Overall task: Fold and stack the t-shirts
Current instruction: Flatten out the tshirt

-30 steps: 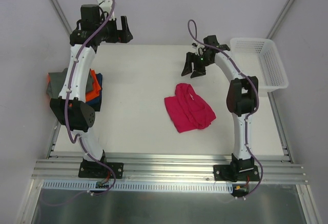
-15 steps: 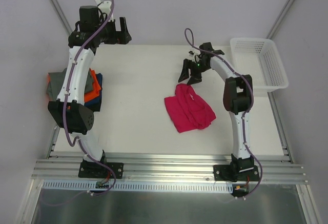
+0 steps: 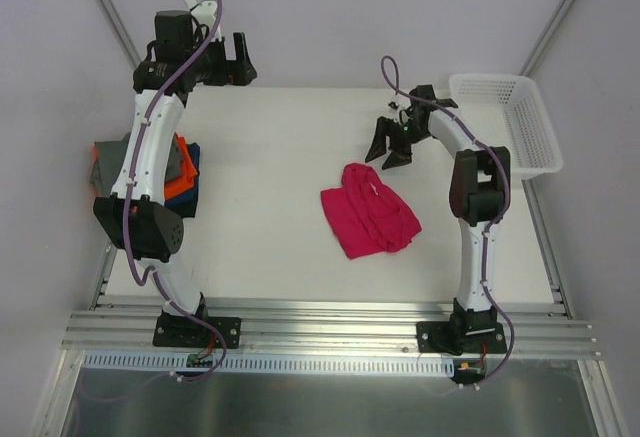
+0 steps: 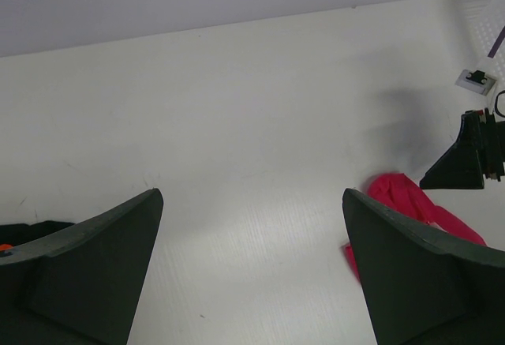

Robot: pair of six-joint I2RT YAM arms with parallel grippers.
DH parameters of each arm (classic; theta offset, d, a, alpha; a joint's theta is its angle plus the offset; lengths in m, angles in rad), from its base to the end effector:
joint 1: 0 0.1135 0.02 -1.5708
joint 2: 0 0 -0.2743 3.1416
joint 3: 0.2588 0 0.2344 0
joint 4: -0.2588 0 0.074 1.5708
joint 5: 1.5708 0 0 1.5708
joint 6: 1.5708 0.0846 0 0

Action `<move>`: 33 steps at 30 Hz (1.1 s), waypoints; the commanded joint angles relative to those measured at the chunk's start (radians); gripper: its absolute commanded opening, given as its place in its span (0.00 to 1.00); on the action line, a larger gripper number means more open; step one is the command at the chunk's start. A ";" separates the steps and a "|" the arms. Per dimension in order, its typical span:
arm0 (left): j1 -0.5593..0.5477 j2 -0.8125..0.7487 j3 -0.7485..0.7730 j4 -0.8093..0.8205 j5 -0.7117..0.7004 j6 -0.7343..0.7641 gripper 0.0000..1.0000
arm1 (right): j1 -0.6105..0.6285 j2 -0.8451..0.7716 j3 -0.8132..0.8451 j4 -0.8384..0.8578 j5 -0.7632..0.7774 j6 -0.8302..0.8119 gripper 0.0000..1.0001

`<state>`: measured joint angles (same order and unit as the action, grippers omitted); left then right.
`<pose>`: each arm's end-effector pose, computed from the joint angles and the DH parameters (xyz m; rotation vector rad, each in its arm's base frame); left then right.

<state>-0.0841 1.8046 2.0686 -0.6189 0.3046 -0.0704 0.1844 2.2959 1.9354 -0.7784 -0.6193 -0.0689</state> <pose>0.4280 -0.0615 0.4436 0.2180 1.9163 -0.3965 0.4775 0.1390 0.1652 -0.5132 2.5753 0.8698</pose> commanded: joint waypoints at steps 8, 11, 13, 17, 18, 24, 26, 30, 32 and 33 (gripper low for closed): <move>-0.002 -0.007 0.030 0.019 0.014 -0.022 0.99 | 0.036 0.009 0.043 -0.021 -0.003 -0.019 0.68; -0.002 -0.024 0.007 0.019 0.005 -0.014 0.99 | 0.056 0.039 0.065 -0.016 -0.010 -0.012 0.68; -0.002 -0.033 -0.004 0.019 -0.001 -0.009 0.99 | 0.067 0.056 0.076 -0.015 -0.010 -0.012 0.66; -0.002 -0.045 -0.024 0.018 -0.010 -0.006 0.99 | 0.072 0.068 0.088 -0.009 -0.007 0.000 0.60; -0.002 -0.047 -0.024 0.019 -0.009 -0.006 0.99 | 0.072 0.069 0.088 -0.007 -0.005 0.000 0.59; -0.002 -0.042 -0.021 0.019 -0.010 -0.009 0.99 | 0.069 0.050 0.085 -0.005 0.004 -0.005 0.23; -0.002 -0.036 -0.021 0.021 -0.004 -0.015 0.99 | 0.067 0.031 0.083 -0.009 0.015 -0.006 0.15; -0.002 -0.022 -0.015 0.019 0.013 -0.031 0.99 | 0.058 -0.006 0.109 -0.016 0.044 -0.008 0.01; -0.002 -0.014 -0.008 0.019 0.016 -0.031 0.99 | 0.055 -0.032 0.134 -0.019 0.061 -0.011 0.01; -0.002 -0.013 -0.008 0.019 0.011 -0.032 0.99 | 0.055 -0.044 0.161 -0.021 0.070 -0.014 0.01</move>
<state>-0.0841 1.8099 2.0445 -0.6189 0.3046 -0.0902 0.2504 2.3695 2.0071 -0.7902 -0.5789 -0.0692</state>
